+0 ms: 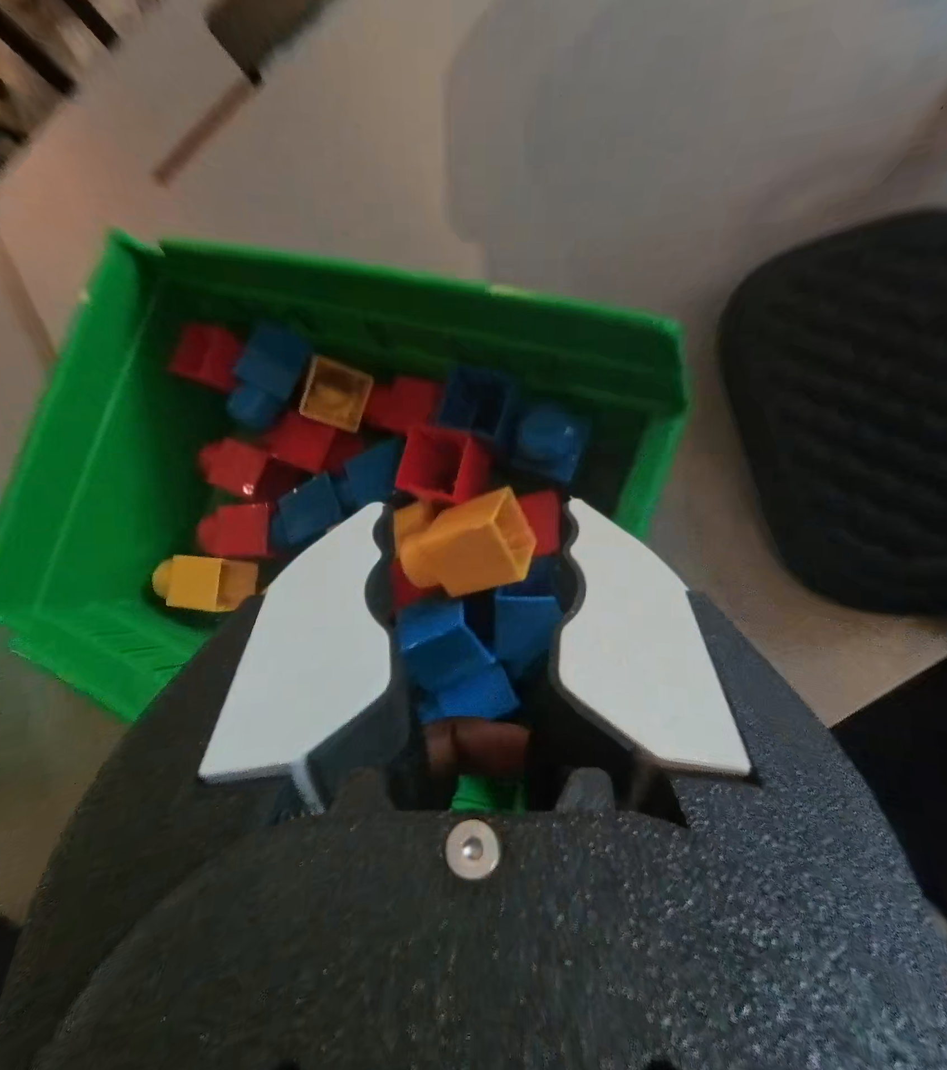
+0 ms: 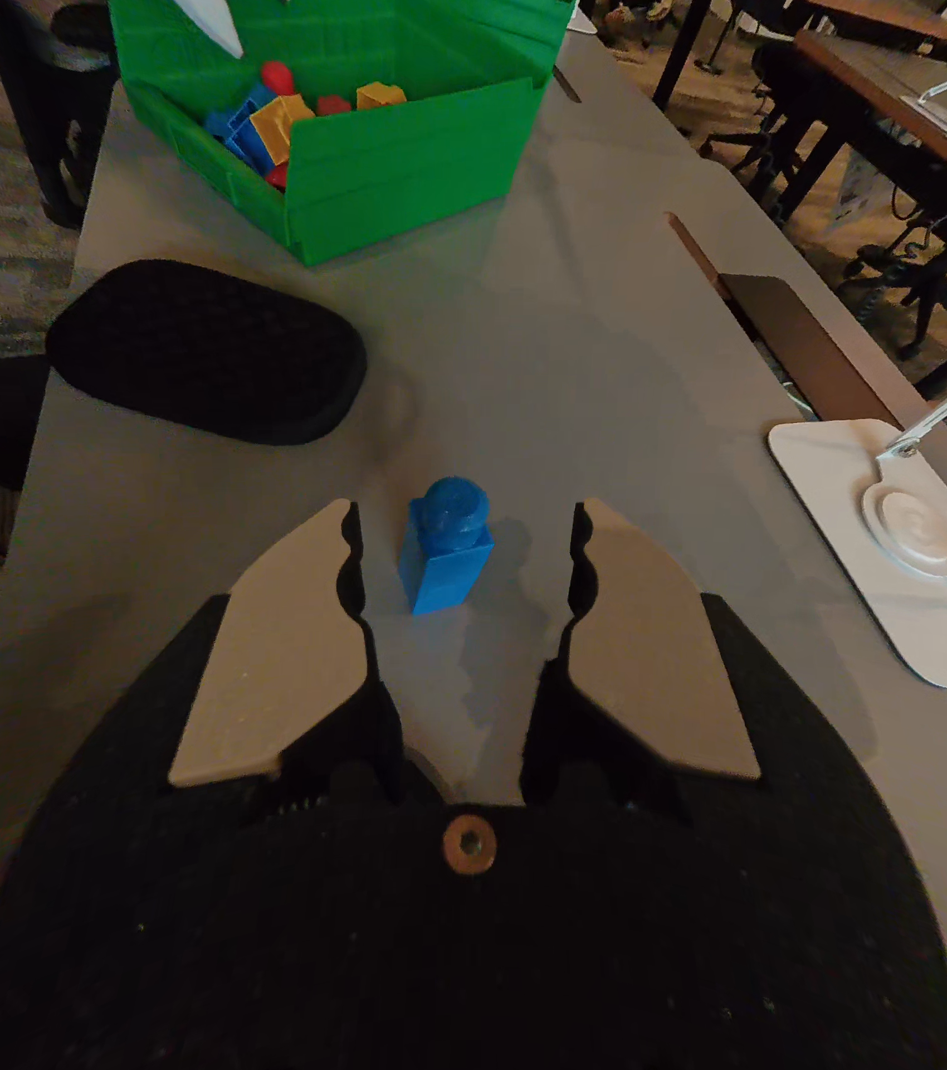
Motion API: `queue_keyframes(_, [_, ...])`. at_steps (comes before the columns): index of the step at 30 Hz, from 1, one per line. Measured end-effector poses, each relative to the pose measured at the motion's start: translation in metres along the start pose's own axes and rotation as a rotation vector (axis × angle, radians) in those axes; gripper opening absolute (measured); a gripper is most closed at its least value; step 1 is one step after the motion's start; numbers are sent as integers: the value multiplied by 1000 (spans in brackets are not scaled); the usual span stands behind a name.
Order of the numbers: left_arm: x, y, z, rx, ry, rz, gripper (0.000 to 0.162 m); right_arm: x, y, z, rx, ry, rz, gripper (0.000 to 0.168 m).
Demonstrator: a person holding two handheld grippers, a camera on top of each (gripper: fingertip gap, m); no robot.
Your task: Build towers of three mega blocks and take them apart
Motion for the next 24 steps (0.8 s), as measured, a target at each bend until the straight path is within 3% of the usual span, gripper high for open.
queue_keyframes(5, [-36,14,-15,-83,82,-205,52,2,3,-5,33,1,-25,69])
queue_keyframes(13, [-69,4,-27,-106,161,-342,39,9,7,-5,42,15,-38,67])
queue_keyframes(21, [-88,22,-17,-182,220,-484,45,11,12,-2,38,30,-53,66])
queue_keyframes(24, [-95,30,-17,-191,217,-516,38,10,12,-3,42,27,-59,66])
Point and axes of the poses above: each gripper's, where its closed fingertips meet, x back along the fingers, y out of its underside, z = x × y across the jaws, the point moved 2 cm from there along x, back along the fingers, and after that the axes turned 3 degrees about -y, right-handed, at the moved point
